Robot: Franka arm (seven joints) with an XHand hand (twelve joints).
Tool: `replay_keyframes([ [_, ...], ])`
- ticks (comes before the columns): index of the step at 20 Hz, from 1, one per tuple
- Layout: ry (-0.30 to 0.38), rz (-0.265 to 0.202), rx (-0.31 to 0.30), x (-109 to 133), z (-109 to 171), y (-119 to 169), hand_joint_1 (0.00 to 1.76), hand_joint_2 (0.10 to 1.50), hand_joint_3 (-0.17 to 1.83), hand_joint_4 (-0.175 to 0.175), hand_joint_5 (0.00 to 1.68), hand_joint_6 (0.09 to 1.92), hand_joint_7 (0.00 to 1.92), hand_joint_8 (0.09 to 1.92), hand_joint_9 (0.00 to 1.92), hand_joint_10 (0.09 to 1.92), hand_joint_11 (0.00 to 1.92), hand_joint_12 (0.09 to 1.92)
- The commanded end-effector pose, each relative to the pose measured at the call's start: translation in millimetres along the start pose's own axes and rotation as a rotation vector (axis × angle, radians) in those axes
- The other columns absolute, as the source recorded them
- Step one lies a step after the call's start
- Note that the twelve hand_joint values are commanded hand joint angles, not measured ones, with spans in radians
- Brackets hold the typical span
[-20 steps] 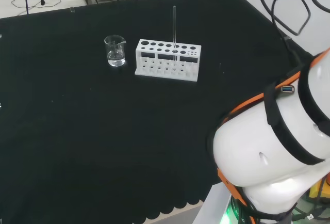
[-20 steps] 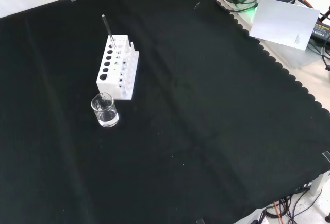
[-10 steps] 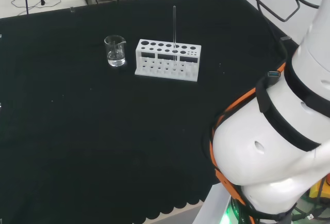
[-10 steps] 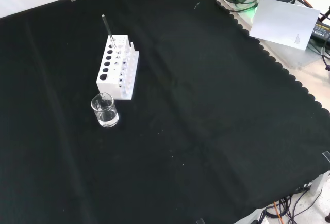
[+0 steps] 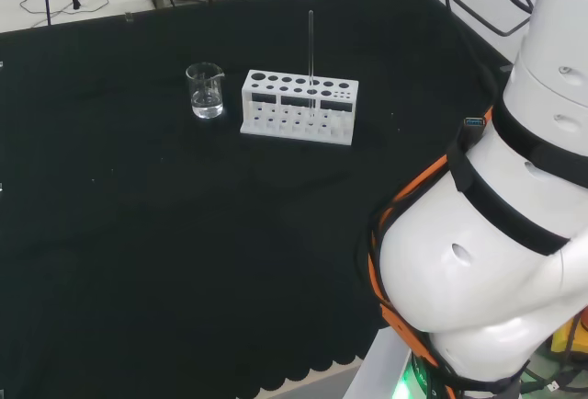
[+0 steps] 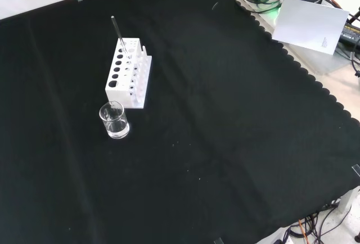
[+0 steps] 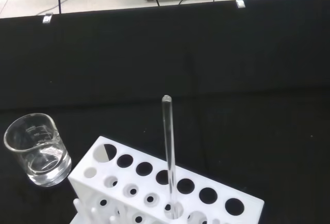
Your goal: Take the glass rod from the white test tube rack.
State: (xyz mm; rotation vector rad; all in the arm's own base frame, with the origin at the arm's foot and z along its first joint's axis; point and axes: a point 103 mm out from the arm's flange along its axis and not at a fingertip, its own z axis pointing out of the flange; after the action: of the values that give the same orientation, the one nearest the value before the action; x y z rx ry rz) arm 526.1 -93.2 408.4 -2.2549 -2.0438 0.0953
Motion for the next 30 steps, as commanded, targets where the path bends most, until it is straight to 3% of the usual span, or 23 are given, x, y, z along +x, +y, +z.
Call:
replay_keyframes([
  [1, 0.008, -0.016, 0.064, -3.3, 29.2, 14.1, 0.55, 1.01, 0.42, -0.175, 0.34, 0.09, 0.51, 0.98, 0.8, 0.91, 0.34, 1.4],
  [20, 0.001, -0.069, 0.126, 20.0, 70.6, 26.5, 0.56, 1.02, 0.41, -0.175, 0.51, 0.15, 0.74, 1.03, 0.97, 0.97, 0.51, 1.38],
  [26, 0.007, -0.073, 0.145, 17.0, 90.3, 28.5, 0.56, 1.02, 0.4, -0.175, 0.37, 0.53, 0.76, 1.04, 1.0, 0.97, 0.53, 1.37],
  [30, 0.015, -0.066, 0.153, 12.1, 103.0, 31.8, 0.56, 1.02, 0.4, -0.175, 0.36, 0.59, 0.77, 1.05, 1.01, 0.98, 0.54, 1.37],
])
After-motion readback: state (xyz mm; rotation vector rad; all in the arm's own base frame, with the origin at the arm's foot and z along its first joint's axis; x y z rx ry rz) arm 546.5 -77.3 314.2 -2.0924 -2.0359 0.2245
